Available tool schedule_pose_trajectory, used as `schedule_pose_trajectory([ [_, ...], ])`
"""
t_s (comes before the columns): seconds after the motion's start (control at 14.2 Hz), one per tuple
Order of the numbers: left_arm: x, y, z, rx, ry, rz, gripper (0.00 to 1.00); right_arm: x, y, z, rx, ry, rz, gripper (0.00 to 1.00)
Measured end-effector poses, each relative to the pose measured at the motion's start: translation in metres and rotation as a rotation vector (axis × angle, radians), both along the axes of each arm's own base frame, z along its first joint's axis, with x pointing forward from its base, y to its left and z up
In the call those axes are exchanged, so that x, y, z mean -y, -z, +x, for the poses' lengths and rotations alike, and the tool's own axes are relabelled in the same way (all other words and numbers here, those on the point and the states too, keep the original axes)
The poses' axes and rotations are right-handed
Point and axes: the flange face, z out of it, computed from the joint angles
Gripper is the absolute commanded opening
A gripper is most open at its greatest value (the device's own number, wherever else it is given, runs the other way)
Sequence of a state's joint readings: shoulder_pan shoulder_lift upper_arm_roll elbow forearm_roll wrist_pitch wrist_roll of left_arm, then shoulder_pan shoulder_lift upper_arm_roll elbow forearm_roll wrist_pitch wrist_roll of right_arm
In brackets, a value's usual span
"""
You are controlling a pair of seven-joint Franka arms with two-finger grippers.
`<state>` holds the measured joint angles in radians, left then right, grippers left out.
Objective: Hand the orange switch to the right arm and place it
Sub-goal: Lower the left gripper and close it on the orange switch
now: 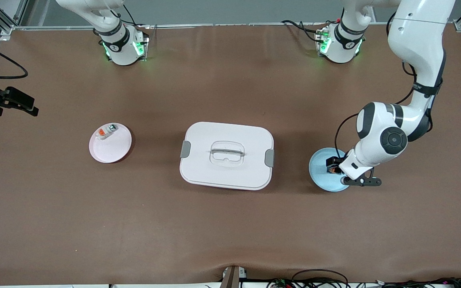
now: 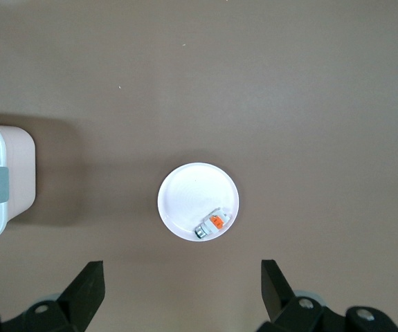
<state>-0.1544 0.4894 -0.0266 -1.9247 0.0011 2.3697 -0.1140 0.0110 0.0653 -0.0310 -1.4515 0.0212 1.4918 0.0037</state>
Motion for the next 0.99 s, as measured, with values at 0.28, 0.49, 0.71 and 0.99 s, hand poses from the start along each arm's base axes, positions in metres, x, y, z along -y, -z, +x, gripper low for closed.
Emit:
schedule_pose_trajectory([
  [0.28, -0.001, 0.019, -0.006, -0.006, 0.04, 0.032, 1.0, 0.0, 0.0, 0.0, 0.0, 0.0, 0.0, 1.0],
  [0.49, 0.001, 0.028, -0.007, 0.004, 0.052, 0.032, 1.0, 0.0, 0.0, 0.0, 0.0, 0.0, 0.0, 1.0],
  [0.71, 0.004, 0.034, -0.007, 0.012, 0.059, 0.028, 1.0, 0.0, 0.0, 0.0, 0.0, -0.001, 0.0, 1.0],
  [0.99, 0.013, 0.05, -0.008, 0.027, 0.074, 0.023, 1.0, -0.001, 0.0, 0.0, 0.0, -0.002, 0.0, 1.0],
])
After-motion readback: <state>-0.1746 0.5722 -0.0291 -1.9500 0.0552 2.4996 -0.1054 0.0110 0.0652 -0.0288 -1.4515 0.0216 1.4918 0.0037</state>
